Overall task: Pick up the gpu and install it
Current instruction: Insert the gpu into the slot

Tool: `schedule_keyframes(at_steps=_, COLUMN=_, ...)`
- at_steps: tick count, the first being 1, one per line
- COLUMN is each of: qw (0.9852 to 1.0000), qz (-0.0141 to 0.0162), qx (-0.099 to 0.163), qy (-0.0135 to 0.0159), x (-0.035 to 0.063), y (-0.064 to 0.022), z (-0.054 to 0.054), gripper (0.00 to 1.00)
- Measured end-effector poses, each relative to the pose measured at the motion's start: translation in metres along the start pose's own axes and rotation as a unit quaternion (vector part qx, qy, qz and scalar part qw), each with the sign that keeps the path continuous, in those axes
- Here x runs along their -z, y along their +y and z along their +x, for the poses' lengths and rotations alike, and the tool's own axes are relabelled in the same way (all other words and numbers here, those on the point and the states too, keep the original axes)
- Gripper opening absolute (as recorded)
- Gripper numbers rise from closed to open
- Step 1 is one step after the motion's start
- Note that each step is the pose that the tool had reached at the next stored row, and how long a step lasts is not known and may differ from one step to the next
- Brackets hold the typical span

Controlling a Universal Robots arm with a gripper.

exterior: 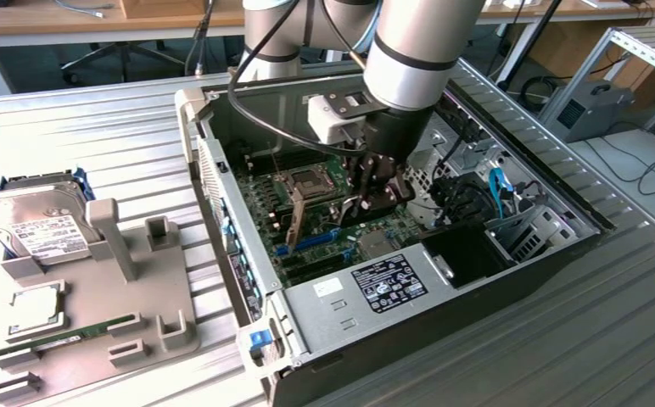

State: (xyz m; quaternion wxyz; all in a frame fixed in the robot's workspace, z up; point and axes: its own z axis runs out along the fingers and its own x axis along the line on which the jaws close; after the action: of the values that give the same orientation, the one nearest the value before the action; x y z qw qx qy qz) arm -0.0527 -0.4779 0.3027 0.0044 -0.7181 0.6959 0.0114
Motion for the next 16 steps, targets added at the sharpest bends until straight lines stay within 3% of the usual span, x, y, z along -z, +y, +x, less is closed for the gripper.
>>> schedule_keyframes(at_steps=16, qw=1.0000, qz=0.0000, qx=0.000, qy=0.0000, x=-0.0009, y=0.0051, z=-0.0060, gripper=0.26)
